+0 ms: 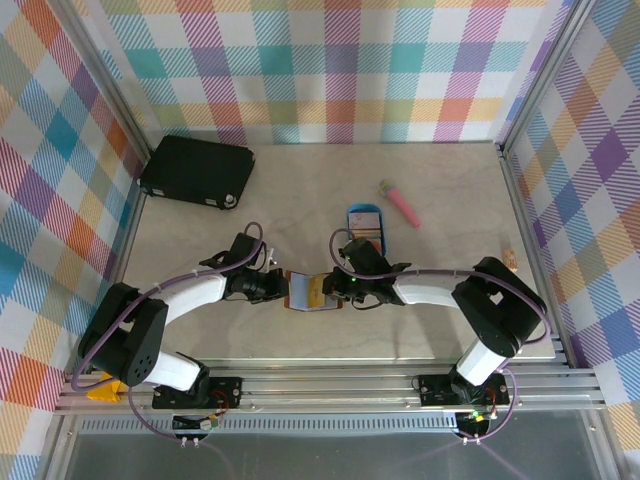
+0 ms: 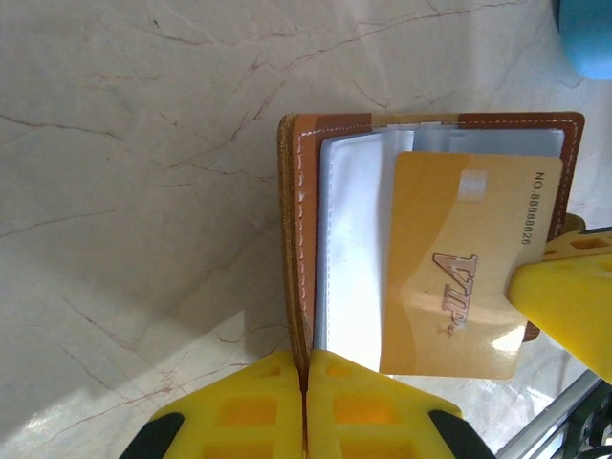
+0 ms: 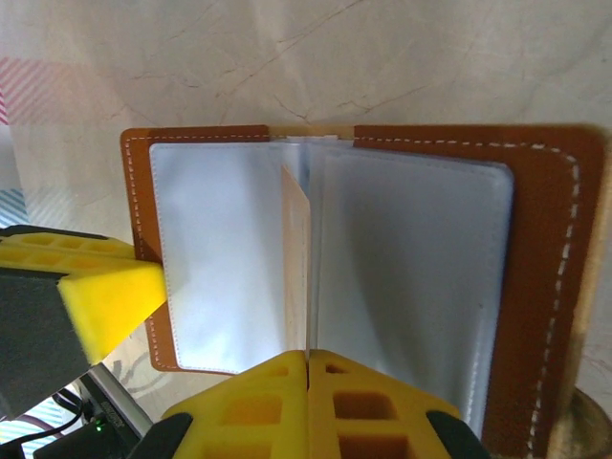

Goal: Put the credit cards into the card holder

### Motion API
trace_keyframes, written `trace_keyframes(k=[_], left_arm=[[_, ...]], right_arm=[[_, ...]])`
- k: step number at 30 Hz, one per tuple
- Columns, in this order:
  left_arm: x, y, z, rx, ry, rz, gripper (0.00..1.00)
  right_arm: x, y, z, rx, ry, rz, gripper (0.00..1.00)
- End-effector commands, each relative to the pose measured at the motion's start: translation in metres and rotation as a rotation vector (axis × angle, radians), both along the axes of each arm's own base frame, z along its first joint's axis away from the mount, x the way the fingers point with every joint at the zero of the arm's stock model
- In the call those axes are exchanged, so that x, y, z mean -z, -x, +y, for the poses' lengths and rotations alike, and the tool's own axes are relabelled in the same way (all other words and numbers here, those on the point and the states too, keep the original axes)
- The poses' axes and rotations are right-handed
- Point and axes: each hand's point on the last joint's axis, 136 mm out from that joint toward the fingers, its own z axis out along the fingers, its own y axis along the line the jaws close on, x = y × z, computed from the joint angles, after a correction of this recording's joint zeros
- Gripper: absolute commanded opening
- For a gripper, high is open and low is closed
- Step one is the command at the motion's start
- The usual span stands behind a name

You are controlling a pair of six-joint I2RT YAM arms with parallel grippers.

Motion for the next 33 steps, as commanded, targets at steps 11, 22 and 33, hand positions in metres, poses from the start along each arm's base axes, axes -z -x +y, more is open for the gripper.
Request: trace_keyframes(k=[11, 22, 33], left_arm=[[0.007, 0.0, 0.006, 0.012, -0.049, 0.025, 0.07], [0.008, -0.002, 0.004, 0.019, -0.049, 0.028, 0.05], [0.01, 0.003, 0.007, 0.024, -0.063, 0.051, 0.05]], right_arm=[[0.02, 0.0, -0.015, 0.0, 0.153, 0.051, 0.0], [0.024, -0.002, -0.004, -0.021, 0.144, 0.076, 0.0], [0.022, 0.0, 0.002, -0.037, 0.139, 0.081, 0.0]])
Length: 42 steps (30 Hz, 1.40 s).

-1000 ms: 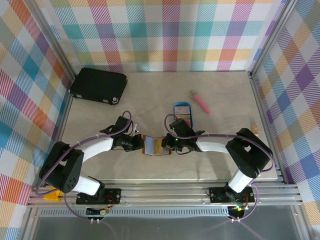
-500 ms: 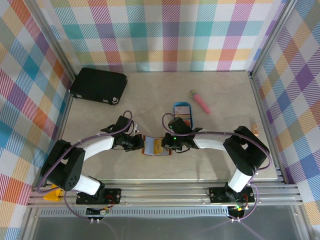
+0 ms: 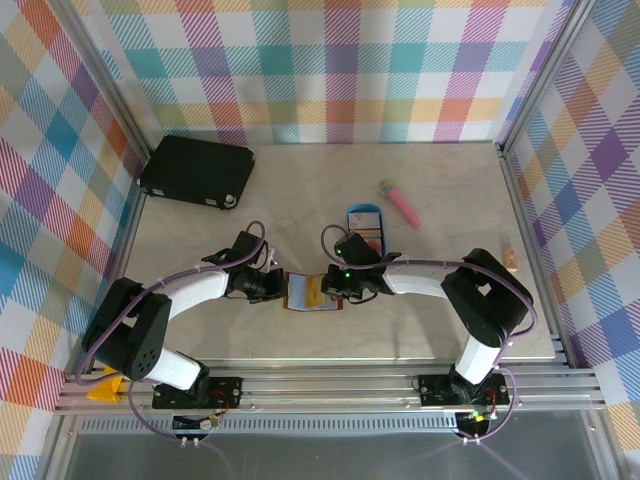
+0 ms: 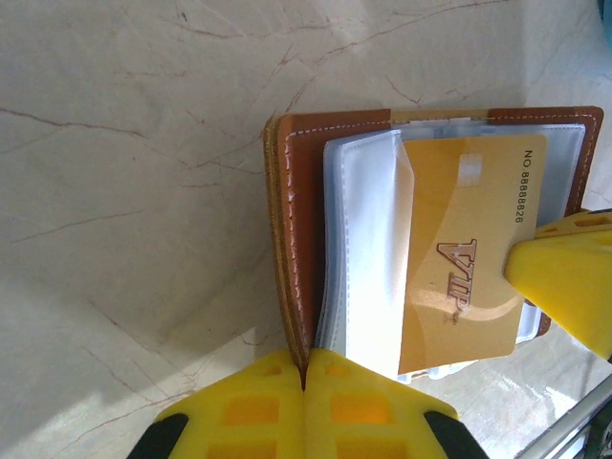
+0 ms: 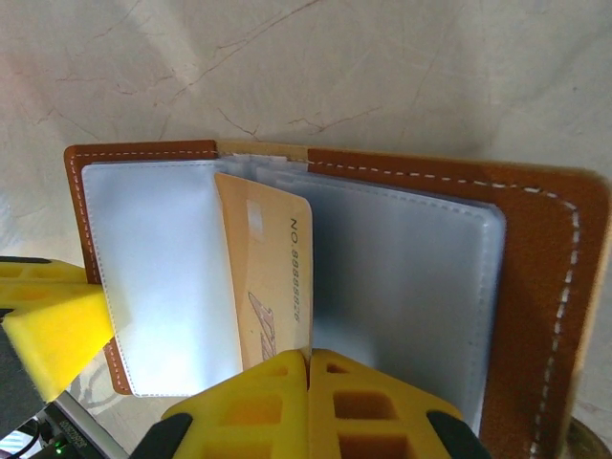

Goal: Put the credit cards into the card holder

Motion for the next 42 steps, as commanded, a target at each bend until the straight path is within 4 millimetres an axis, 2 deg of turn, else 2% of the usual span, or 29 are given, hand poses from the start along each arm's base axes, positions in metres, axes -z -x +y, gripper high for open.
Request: trace_keyframes(k=[1, 19, 30, 35, 42], left_arm=[[0.003, 0.002, 0.003, 0.012, -0.02, 0.023, 0.04], [0.016, 0.002, 0.011, -0.014, -0.074, 0.044, 0.02], [0.015, -0.001, 0.01, -0.013, -0.075, 0.037, 0.0], [0.016, 0.001, 0.008, -0.005, -0.063, 0.046, 0.0], [0.016, 0.0, 0.01, -0.002, -0.076, 0.045, 0.0]], right_arm=[[0.01, 0.007, 0.001, -0.023, 0.034, 0.031, 0.0], [0.005, 0.013, 0.011, -0.094, 0.021, 0.032, 0.0], [0.004, 0.014, 0.013, -0.094, 0.025, 0.049, 0.0], [-0.002, 0.013, 0.012, -0.094, 0.027, 0.035, 0.09], [-0.013, 0.009, 0.012, -0.1, 0.036, 0.008, 0.16]])
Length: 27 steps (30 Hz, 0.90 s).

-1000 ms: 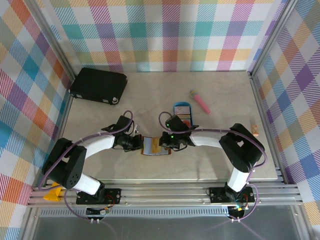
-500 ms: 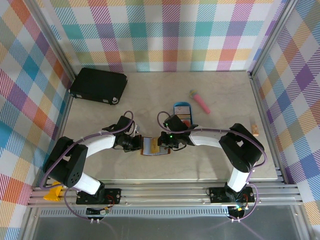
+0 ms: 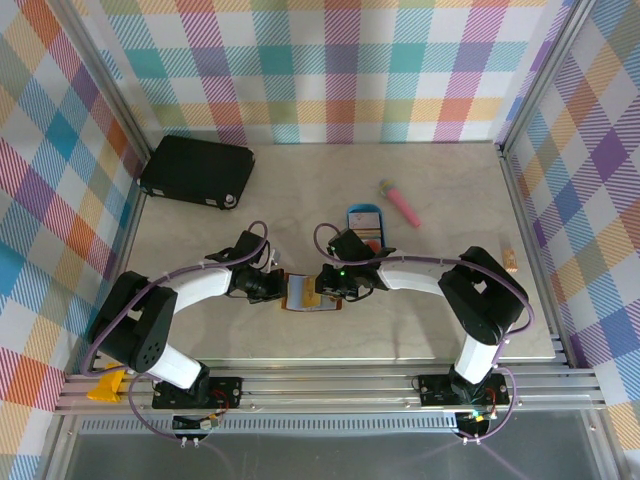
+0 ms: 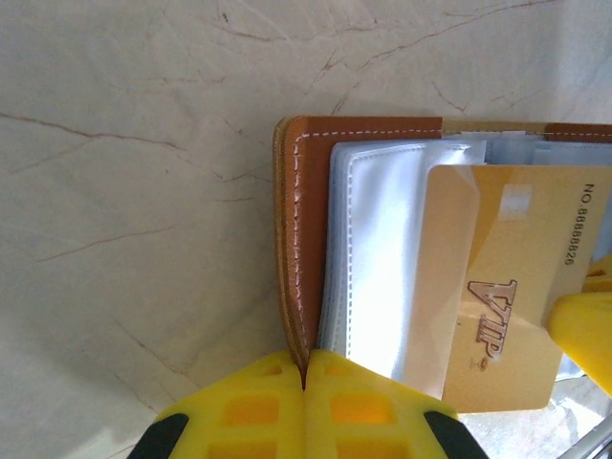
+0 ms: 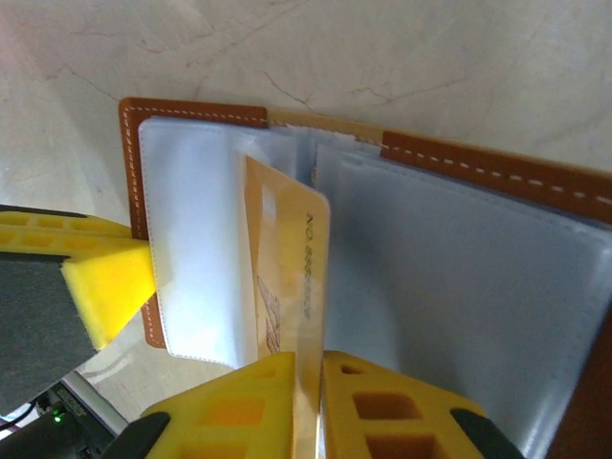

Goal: Put the credit cards into the card holder

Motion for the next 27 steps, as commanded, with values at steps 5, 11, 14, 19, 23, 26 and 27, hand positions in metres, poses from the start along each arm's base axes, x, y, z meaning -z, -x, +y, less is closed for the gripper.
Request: trace_keyframes(k=[5, 11, 14, 19, 23, 26, 27], left_arm=[[0.004, 0.004, 0.006, 0.01, -0.032, 0.025, 0.0], [0.005, 0.005, 0.006, 0.011, -0.03, 0.026, 0.0], [0.003, 0.004, 0.005, 0.013, -0.024, 0.022, 0.0], [0.004, 0.006, 0.006, 0.013, -0.03, 0.024, 0.0], [0.003, 0.006, 0.005, 0.013, -0.026, 0.022, 0.0], [0.003, 0.005, 0.005, 0.015, -0.023, 0.019, 0.0], [0.003, 0.005, 0.005, 0.015, -0.023, 0.018, 0.0]], right_arm=[[-0.01, 0.002, 0.001, -0.028, 0.029, -0.014, 0.21], [-0.014, 0.0, -0.001, -0.033, 0.066, -0.04, 0.24], [-0.014, 0.0, -0.001, -0.039, 0.097, -0.041, 0.27], [-0.019, -0.003, -0.005, -0.039, 0.163, -0.063, 0.31], [-0.018, -0.005, -0.011, -0.03, 0.219, -0.066, 0.32], [-0.015, -0.004, -0.007, -0.051, 0.232, -0.051, 0.32], [-0.014, -0.004, -0.005, -0.059, 0.233, -0.049, 0.33]])
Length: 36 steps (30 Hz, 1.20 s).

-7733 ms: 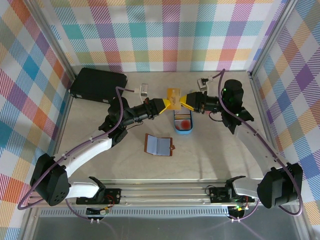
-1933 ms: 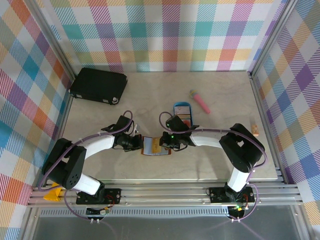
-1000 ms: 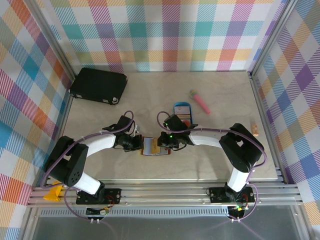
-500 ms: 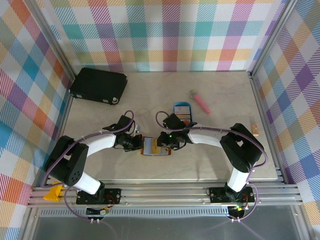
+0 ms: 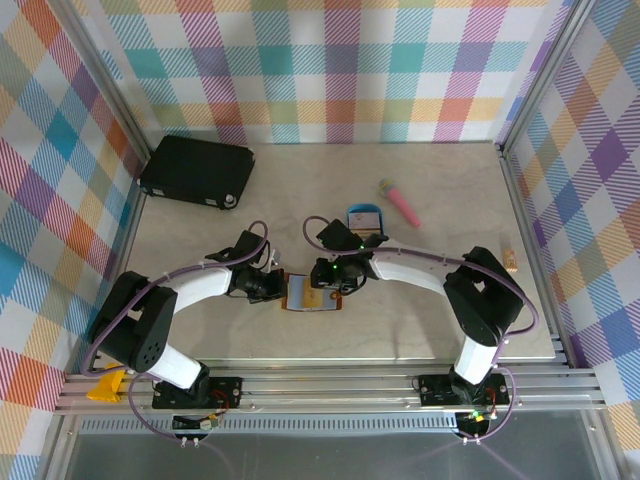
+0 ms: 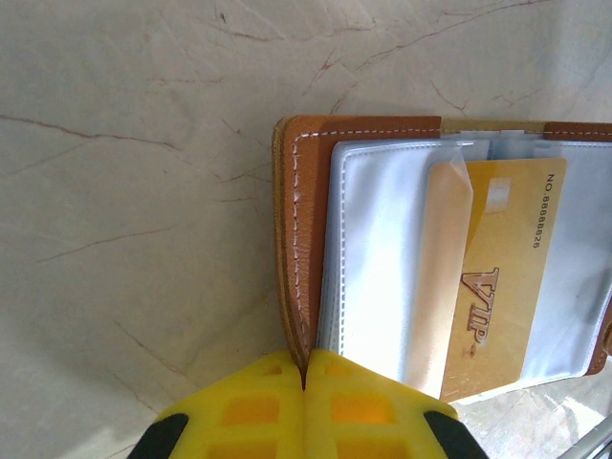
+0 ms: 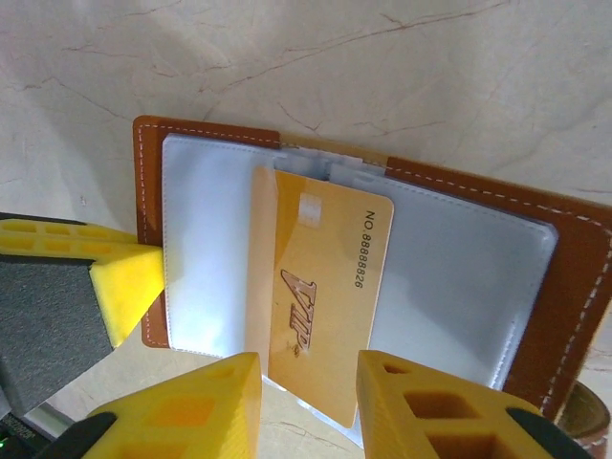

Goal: Put the credit cards into the card holder

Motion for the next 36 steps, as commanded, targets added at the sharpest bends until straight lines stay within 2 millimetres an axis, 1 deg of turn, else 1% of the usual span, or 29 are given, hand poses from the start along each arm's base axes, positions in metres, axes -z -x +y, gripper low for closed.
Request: trace_keyframes(k=[1, 5, 11, 18, 28, 31, 36], left_arm=[[0.003, 0.005, 0.005, 0.013, -0.021, 0.018, 0.0], [0.003, 0.005, 0.004, 0.014, -0.017, 0.019, 0.0], [0.003, 0.005, 0.003, 0.016, -0.012, 0.018, 0.0], [0.003, 0.006, 0.003, 0.015, -0.012, 0.021, 0.0], [0.002, 0.006, 0.002, 0.018, -0.003, 0.023, 0.0], [0.004, 0.006, 0.002, 0.018, -0.004, 0.026, 0.0], [0.007, 0.007, 0.001, 0.018, -0.003, 0.036, 0.0]], right_arm=[[0.01, 0.006, 0.0, -0.038, 0.065, 0.023, 0.33], [0.013, 0.008, 0.006, -0.068, 0.091, 0.028, 0.34], [0.018, 0.007, 0.008, -0.081, 0.156, 0.029, 0.34], [0.026, 0.008, 0.013, -0.098, 0.175, 0.047, 0.34], [0.038, 0.007, 0.022, -0.11, 0.177, 0.07, 0.34], [0.04, 0.007, 0.026, -0.119, 0.156, 0.071, 0.34], [0.036, 0.007, 0.034, -0.118, 0.112, 0.071, 0.34]])
